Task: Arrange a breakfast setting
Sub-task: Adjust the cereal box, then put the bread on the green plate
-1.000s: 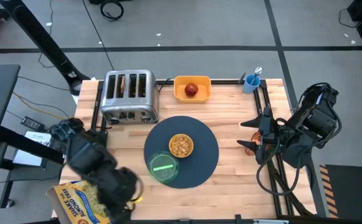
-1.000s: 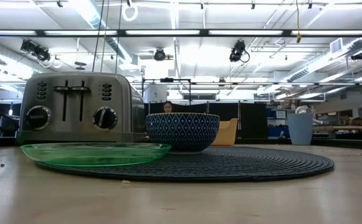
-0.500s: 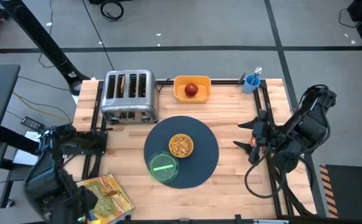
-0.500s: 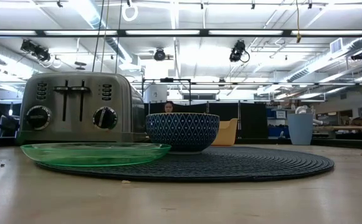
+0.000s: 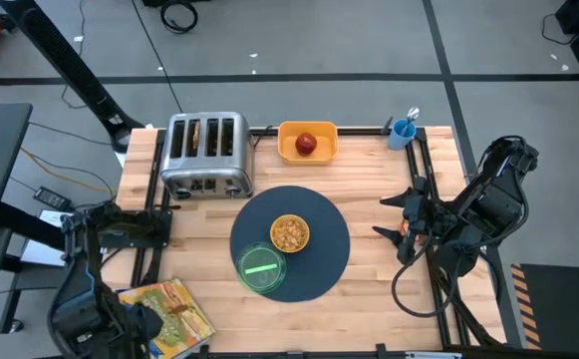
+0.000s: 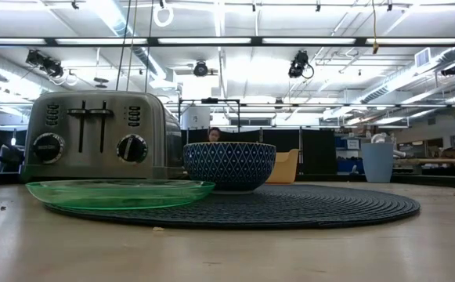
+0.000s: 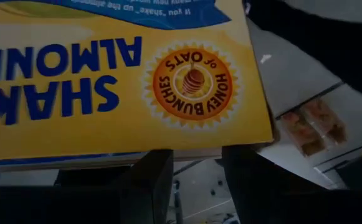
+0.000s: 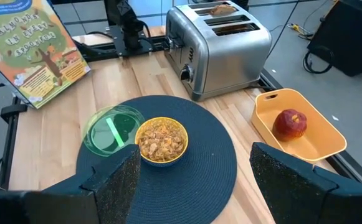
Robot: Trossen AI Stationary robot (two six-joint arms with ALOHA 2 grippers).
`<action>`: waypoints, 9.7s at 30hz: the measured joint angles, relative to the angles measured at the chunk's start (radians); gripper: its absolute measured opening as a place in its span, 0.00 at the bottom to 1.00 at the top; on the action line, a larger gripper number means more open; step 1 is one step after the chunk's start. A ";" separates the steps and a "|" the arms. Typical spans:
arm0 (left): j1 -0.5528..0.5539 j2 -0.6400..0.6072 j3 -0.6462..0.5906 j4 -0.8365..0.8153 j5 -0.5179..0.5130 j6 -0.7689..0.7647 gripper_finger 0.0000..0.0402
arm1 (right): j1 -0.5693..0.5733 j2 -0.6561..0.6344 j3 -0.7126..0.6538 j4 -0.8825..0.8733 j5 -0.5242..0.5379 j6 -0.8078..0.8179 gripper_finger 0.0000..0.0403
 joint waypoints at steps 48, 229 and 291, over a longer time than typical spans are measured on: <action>0.229 -0.040 -0.069 -0.031 -0.265 0.394 0.36 | -0.047 0.000 0.000 -0.007 -0.028 -0.049 0.76; 1.075 -0.744 -0.700 0.523 -0.697 1.411 0.04 | 0.011 0.174 0.001 0.421 -0.185 -0.092 0.73; 0.521 -0.154 -1.139 1.038 -0.853 1.796 0.13 | -0.163 0.175 0.000 0.520 -0.272 0.003 0.73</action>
